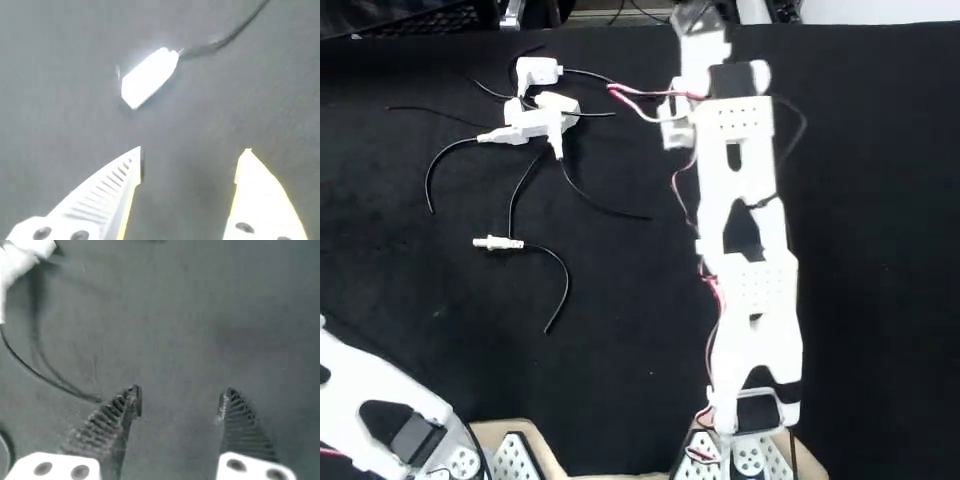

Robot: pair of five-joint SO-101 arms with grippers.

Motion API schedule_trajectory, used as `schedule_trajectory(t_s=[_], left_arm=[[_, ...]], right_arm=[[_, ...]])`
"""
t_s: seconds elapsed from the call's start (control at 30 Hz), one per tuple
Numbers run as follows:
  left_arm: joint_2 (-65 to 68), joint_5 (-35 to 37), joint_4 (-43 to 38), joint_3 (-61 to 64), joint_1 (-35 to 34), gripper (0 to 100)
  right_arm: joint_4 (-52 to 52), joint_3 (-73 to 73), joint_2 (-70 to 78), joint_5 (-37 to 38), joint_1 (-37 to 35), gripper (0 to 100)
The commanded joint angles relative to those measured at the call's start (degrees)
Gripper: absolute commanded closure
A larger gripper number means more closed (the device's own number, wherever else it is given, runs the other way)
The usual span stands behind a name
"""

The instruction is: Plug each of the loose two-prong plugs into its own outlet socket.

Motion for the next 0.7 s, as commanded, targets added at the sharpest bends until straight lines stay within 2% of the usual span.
schedule_trajectory(t_s=[0.0, 0.17, 0.4, 0.67], left_arm=[[1.23, -6.95, -7.47, -3.91, -1.27, 70], [8.18, -13.63, -17.41, -3.91, -3.74, 70], [17.58, -29.8, -24.18, -4.44, -5.23, 70], [23.82, -31.12, -32.0, -4.53, -6.37, 70]], right_arm=[[-2.02, 1.54, 1.98, -0.88, -1.58, 74.4], [-4.92, 1.45, 7.87, -3.43, -1.32, 74.4], [-8.79, 1.36, 12.18, -3.6, -1.23, 74.4], [-8.97, 0.66, 12.53, -3.34, -1.14, 74.4]])
